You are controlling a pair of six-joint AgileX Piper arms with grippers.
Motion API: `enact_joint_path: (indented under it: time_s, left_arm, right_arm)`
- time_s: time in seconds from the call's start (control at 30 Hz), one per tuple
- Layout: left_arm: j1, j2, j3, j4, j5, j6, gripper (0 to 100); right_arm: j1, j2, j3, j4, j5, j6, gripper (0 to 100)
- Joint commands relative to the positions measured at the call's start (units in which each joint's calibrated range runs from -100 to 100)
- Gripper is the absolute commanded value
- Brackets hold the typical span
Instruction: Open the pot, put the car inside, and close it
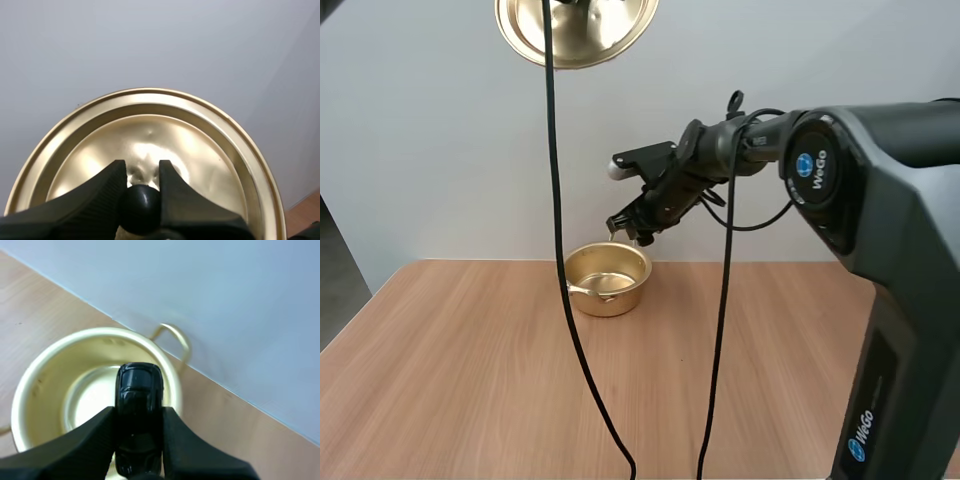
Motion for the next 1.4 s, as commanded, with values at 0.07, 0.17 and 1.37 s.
enact_joint_path:
  time_s: [0.07, 0.17, 1.37]
  left_arm:
    - [1.95, -1.9, -0.4, 0.0, -0.4, 0.0, 0]
    - [3.63, -2.0, -1.5, -1.0, -0.4, 0.0, 0]
    - [-1.16, 15.9, 13.9, 2.1, -0.8, -2.8, 0]
  right_arm:
    - [2.3, 10.2, -5.1, -0.2, 0.5, -0.7, 0]
    - [2.4, 14.1, -6.0, -0.2, 1.3, -0.7, 0]
    - [-14.1, -32.5, 22.8, 3.3, -4.1, 0.4, 0]
